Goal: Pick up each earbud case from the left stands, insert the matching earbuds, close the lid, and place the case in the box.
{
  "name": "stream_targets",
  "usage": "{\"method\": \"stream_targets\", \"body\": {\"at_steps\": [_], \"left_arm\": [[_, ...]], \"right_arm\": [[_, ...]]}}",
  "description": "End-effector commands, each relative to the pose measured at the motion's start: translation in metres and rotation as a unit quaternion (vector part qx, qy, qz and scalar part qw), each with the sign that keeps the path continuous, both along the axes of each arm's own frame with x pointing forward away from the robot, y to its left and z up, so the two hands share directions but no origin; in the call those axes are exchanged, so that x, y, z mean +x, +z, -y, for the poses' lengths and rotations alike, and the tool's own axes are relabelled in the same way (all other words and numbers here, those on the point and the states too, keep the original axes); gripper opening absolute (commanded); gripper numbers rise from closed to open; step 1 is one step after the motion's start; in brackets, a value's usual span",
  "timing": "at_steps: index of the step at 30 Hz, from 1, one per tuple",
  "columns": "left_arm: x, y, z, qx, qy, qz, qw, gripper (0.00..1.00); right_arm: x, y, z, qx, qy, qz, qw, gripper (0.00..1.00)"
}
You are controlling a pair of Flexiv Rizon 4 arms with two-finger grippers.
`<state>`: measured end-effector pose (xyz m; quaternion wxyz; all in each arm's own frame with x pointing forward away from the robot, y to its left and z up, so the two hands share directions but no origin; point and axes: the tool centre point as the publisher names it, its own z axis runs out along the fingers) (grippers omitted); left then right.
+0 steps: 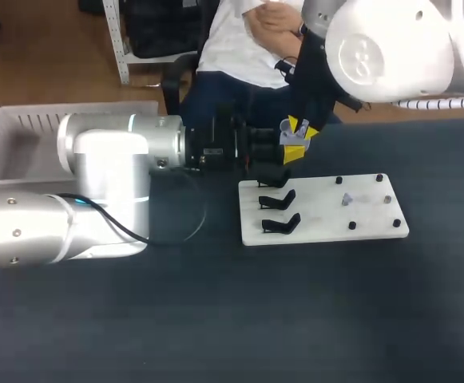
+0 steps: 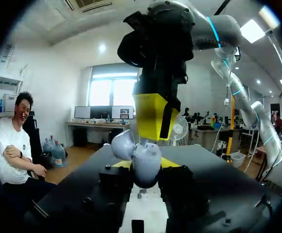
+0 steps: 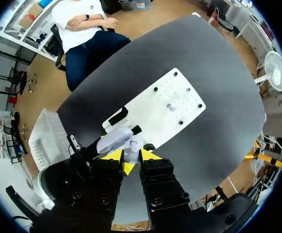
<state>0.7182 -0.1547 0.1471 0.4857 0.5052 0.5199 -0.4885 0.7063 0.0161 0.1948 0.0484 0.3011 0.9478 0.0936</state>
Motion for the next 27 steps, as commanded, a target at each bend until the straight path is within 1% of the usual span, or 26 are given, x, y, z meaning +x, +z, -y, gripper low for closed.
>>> {"method": "stream_targets", "body": {"at_steps": [1,14,15,16,17,18,20,23,24,26,27], "left_arm": [[0.002,0.000,0.000,0.001,-0.001,-0.001,1.000,0.00],[0.002,0.000,0.000,0.001,-0.001,-0.001,1.000,0.00],[0.002,0.000,0.000,0.001,-0.001,-0.001,1.000,0.00],[0.002,0.000,0.000,0.001,-0.001,-0.001,1.000,0.00],[0.002,0.000,0.000,0.001,-0.001,-0.001,1.000,0.00],[0.002,0.000,0.000,0.001,-0.001,-0.001,1.000,0.00],[0.002,0.000,0.000,0.001,-0.001,-0.001,1.000,0.00],[0.002,0.000,0.000,0.001,-0.001,-0.001,1.000,0.00],[0.002,0.000,0.000,0.001,-0.001,-0.001,1.000,0.00],[0.002,0.000,0.000,0.001,-0.001,-0.001,1.000,0.00],[0.002,0.000,0.000,0.001,-0.001,-0.001,1.000,0.00]], "right_arm": [[0.003,-0.003,-0.003,-0.002,0.003,-0.006,1.000,0.00],[0.002,-0.006,-0.002,0.000,0.006,-0.013,1.000,0.00],[0.001,-0.005,-0.003,-0.003,0.008,-0.012,1.000,0.21],[0.000,-0.005,-0.004,-0.003,0.009,-0.012,1.000,0.32],[0.000,-0.005,-0.004,-0.003,0.011,-0.012,1.000,0.38],[0.000,-0.005,-0.005,-0.003,0.012,-0.012,1.000,0.42],[-0.001,-0.004,-0.005,-0.001,0.014,-0.011,1.000,0.47],[-0.003,-0.003,-0.006,0.006,0.018,-0.006,1.000,0.48],[-0.006,0.001,-0.007,0.010,0.024,0.004,1.000,0.49],[-0.011,0.006,-0.006,0.012,0.042,0.018,0.999,0.58],[-0.015,0.008,-0.006,0.008,0.061,0.031,0.998,0.62]]}}
